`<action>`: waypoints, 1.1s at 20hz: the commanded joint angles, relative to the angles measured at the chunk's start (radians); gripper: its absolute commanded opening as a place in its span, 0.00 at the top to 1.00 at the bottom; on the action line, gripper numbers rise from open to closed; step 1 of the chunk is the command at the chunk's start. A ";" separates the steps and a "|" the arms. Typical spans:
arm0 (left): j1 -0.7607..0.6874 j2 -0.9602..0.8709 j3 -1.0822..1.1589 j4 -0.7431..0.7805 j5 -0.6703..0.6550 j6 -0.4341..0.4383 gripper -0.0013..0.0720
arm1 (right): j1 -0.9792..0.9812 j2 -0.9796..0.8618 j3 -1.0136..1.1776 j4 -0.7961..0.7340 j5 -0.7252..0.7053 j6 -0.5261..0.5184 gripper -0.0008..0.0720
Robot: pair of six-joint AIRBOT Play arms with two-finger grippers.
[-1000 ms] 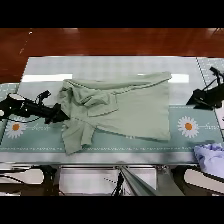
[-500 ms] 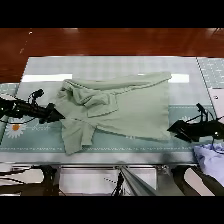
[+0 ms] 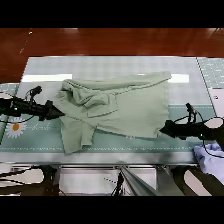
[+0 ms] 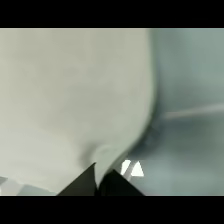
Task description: Fold the shirts.
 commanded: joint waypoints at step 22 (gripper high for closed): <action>0.001 0.942 1.027 0.206 0.049 -0.391 0.95 | 0.049 0.271 1.639 -0.538 0.298 0.166 0.95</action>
